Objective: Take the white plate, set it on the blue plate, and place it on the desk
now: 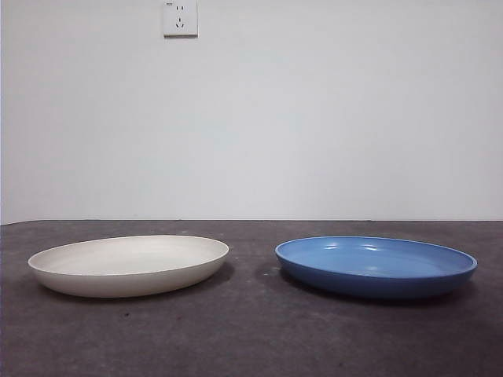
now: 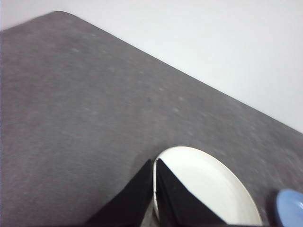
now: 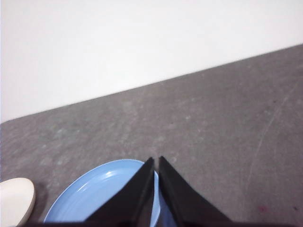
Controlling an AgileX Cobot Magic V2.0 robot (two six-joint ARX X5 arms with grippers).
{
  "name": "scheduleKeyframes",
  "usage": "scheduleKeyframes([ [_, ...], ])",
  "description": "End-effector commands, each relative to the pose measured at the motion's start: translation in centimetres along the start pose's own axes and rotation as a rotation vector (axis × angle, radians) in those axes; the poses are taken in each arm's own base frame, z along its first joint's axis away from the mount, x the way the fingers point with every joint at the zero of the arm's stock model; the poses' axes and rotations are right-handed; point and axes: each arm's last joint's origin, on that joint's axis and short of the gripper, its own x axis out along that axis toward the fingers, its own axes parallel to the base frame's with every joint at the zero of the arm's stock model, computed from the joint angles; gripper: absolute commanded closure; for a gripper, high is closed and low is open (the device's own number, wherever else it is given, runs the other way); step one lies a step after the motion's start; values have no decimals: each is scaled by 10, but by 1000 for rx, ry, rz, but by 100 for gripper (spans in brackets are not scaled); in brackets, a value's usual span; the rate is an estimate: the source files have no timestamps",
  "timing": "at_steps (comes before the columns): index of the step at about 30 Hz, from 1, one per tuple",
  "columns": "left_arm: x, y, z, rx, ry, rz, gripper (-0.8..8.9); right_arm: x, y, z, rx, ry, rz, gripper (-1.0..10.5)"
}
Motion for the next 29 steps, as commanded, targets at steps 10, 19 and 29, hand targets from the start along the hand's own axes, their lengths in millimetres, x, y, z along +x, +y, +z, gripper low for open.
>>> scheduleKeyframes([
  [10,13,-33,54,183,338,-184,804,6,28,68,-116,336,83,939],
  [19,26,-53,69,283,625,-278,804,31,40,95,-163,634,178,939],
  [29,26,-66,68,339,721,-376,804,40,49,90,-195,825,243,939],
])
